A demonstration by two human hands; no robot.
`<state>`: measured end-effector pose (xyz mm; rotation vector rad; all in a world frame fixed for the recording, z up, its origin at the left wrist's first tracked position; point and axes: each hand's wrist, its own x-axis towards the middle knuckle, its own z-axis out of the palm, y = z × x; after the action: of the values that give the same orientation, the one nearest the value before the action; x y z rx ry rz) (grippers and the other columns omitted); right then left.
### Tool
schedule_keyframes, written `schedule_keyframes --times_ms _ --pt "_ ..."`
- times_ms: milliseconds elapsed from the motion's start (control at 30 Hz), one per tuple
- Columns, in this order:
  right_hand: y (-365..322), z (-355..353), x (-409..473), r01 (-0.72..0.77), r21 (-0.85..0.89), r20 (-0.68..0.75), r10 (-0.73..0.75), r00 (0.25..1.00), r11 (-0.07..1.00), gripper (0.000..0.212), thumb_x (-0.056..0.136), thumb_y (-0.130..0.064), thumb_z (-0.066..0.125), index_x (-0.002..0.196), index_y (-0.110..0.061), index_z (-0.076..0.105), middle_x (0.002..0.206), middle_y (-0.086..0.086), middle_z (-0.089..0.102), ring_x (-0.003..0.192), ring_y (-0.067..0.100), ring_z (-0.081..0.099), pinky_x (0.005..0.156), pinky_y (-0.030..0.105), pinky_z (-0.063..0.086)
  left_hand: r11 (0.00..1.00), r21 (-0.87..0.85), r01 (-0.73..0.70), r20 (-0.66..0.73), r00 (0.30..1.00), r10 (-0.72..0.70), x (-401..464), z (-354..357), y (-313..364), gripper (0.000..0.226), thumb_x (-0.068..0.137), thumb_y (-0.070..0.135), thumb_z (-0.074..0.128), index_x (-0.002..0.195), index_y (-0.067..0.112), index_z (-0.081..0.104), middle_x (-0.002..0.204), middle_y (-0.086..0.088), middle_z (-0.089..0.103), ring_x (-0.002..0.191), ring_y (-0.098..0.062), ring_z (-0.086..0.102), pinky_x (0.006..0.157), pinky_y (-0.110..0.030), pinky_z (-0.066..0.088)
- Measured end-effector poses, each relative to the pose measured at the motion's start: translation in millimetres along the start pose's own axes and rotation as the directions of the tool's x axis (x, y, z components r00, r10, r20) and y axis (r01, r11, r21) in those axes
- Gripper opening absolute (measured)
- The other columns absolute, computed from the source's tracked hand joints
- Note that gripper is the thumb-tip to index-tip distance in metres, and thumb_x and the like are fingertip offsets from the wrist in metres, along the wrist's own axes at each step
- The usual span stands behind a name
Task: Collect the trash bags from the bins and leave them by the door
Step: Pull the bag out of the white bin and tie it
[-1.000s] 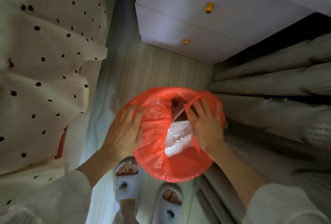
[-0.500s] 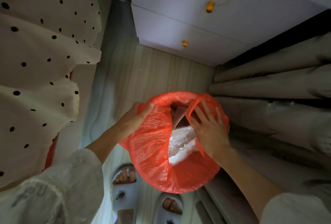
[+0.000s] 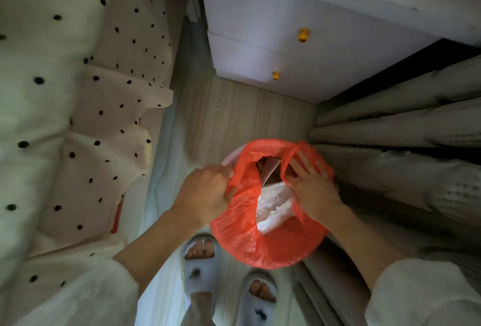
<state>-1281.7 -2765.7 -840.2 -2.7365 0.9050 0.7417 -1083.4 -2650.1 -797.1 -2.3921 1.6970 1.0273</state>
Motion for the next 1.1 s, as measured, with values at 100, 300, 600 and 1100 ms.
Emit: schedule_keyframes --times_ms 100,300,600,1100 --pt "-14 -16 -18 -0.072 0.16 0.095 0.057 0.994 0.984 0.037 0.089 -0.015 0.045 0.123 -0.021 0.056 0.15 0.003 0.035 0.143 0.023 0.023 0.114 0.043 0.019 0.967 0.249 -0.057 0.015 0.998 0.055 -27 -5 7 0.023 0.069 0.024 0.069 0.087 0.011 0.061 0.082 -0.008 0.068 0.079 -0.027 0.064 0.072 -0.033 0.047" --pt "-34 -47 -66 -0.44 0.594 0.272 0.347 0.898 0.673 0.034 0.093 -0.026 0.041 0.116 -0.008 0.058 0.101 0.021 0.069 0.098 0.035 0.064 0.083 0.038 0.049 0.946 0.32 -0.05 0.031 0.999 0.043 -57 -36 29 0.031 0.051 0.015 0.08 0.075 0.011 0.061 0.062 -0.003 0.064 0.049 -0.021 0.064 0.045 -0.023 0.044" --pt "-36 -96 -113 -0.294 0.817 0.09 0.395 0.914 0.495 0.016 0.086 -0.01 0.052 0.093 0.001 0.061 0.099 0.024 0.066 0.086 0.032 0.061 0.075 0.034 0.045 0.934 0.353 -0.055 -0.069 0.994 0.084 -84 -28 56 0.041 0.075 -0.003 0.038 0.112 0.006 0.053 0.087 -0.01 0.065 0.066 -0.031 0.069 0.054 -0.031 0.051" --pt "-45 -121 -143 -0.275 0.78 -0.075 0.519 0.851 0.562 0.018 0.081 0.0 0.051 0.09 -0.001 0.066 0.094 0.019 0.064 0.092 0.032 0.056 0.073 0.029 0.037 0.914 -0.266 0.308 0.24 0.939 -0.247 -106 -35 57 0.048 0.082 -0.003 0.046 0.129 -0.001 0.038 0.133 -0.02 0.041 0.118 -0.035 0.048 0.094 -0.036 0.043"
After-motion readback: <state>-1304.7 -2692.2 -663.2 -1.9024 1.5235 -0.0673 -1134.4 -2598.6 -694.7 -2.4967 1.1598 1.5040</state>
